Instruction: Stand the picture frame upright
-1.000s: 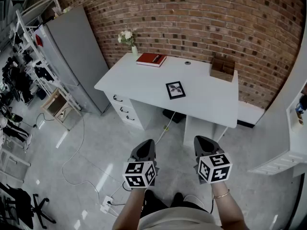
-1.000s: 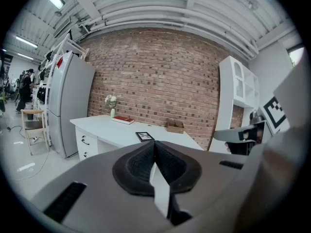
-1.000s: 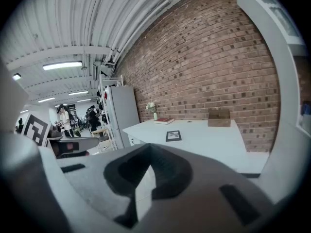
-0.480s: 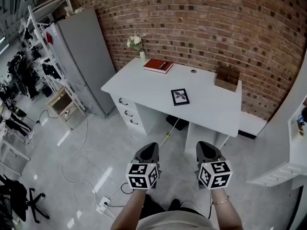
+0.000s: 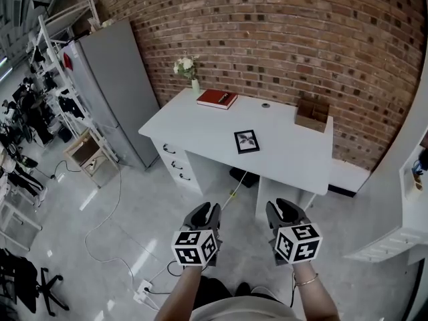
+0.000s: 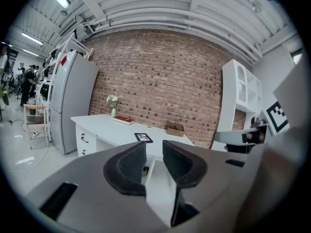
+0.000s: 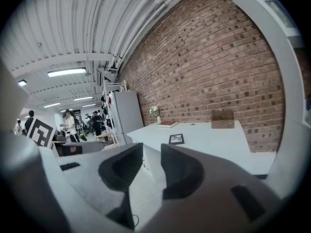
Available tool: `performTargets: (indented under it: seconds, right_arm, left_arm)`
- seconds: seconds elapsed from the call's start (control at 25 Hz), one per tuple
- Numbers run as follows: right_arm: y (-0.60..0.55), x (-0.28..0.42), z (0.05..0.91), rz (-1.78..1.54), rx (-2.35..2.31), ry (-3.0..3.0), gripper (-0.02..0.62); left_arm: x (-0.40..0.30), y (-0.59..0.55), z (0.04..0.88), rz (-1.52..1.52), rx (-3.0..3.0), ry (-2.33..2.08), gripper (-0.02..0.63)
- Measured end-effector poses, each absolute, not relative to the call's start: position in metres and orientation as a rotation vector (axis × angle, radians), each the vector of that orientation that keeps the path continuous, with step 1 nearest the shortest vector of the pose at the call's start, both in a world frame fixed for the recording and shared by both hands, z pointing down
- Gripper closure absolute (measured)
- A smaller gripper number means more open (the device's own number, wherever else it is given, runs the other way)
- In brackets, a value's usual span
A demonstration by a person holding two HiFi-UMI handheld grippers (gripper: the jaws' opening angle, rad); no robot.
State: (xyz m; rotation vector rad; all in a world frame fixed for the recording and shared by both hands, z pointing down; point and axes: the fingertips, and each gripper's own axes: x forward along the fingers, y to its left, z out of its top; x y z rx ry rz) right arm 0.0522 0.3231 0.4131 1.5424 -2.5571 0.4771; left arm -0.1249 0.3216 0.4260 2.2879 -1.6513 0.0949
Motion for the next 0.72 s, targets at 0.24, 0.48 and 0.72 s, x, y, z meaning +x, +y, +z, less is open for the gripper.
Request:
performTargets:
  seconds: [0.24, 0.48, 0.72]
  right_arm:
    - [0.315, 0.058, 0.419, 0.529, 1.532, -2.552, 0.489]
    - [0.297, 0.059, 0.426, 0.565, 1.536, -2.541, 0.489]
    - [0.263, 0.062, 0.429, 0.571, 1.548, -2.525, 0.491]
  left_arm:
    - [-0.126, 0.314, 0.427, 0.096, 2.262, -1.666, 0.502]
    - [-0.13, 0.291, 0.431, 0.102, 2.239, -1.676, 0.495]
    - [-0.131, 0.25, 0.433, 0.086, 2.231, -1.677, 0.493]
